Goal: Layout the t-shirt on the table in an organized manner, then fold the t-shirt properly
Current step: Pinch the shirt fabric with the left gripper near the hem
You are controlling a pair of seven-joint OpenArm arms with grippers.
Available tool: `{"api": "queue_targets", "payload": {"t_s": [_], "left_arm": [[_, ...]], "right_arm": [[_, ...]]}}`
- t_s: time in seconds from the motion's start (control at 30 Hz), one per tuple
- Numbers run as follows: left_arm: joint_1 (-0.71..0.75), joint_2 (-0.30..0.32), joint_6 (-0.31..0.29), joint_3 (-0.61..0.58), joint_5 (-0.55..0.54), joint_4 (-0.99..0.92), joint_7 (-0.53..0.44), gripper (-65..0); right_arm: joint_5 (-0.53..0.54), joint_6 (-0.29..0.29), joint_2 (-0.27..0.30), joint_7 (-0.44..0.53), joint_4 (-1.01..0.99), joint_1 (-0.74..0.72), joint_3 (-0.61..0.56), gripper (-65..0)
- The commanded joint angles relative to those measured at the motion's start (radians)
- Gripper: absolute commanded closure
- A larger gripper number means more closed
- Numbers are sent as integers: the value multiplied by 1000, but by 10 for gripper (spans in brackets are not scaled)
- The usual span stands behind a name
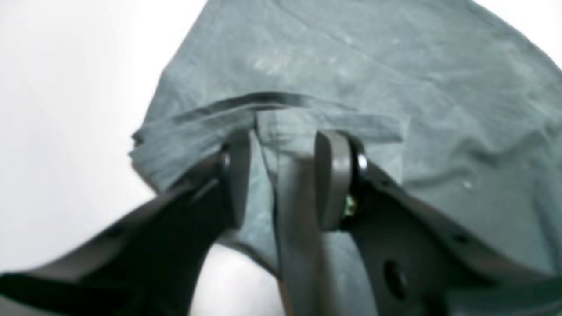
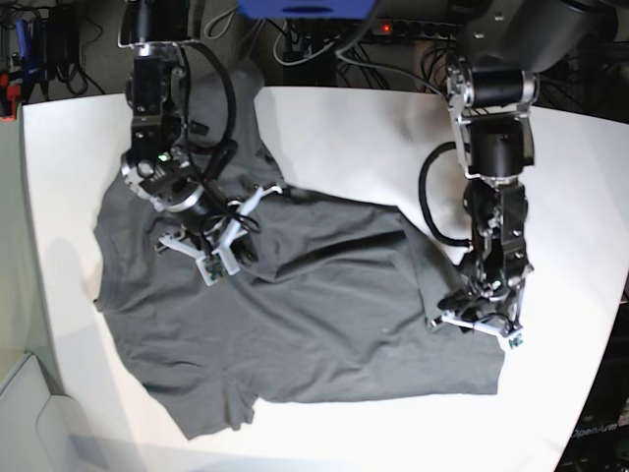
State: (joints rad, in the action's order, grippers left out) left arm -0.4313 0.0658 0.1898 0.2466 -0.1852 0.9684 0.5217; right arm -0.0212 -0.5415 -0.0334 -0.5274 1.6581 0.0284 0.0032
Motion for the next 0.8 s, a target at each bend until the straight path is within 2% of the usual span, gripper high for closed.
{"api": "queue_targets", "payload": {"t_s": [0.0,0.33,0.4,0.53,0.6,0.77], "left_arm": [[-30,2,-6,-2,0,14,-27,-238],[-30,2,-8,-2,-1,14,-27,-239],[-28,1,-8,0,-1,14,-27,-268],[-18,-8,-8,3,-1,16,-28,-419],[-18,-10,-8,6,-1,16,-28,-467],[-18,-11,-8,1,-1,16,-33,-428]], "right_arm": [[13,-4,-1,28,21,-14,-1,0],[13,-4,-1,28,21,-14,-1,0],[13,-4,-1,28,21,-14,-1,0],[13,-4,-1,28,21,-14,-1,0],[13,-4,-1,28,21,-14,-1,0],[13,-4,-1,28,21,-14,-1,0]]}}
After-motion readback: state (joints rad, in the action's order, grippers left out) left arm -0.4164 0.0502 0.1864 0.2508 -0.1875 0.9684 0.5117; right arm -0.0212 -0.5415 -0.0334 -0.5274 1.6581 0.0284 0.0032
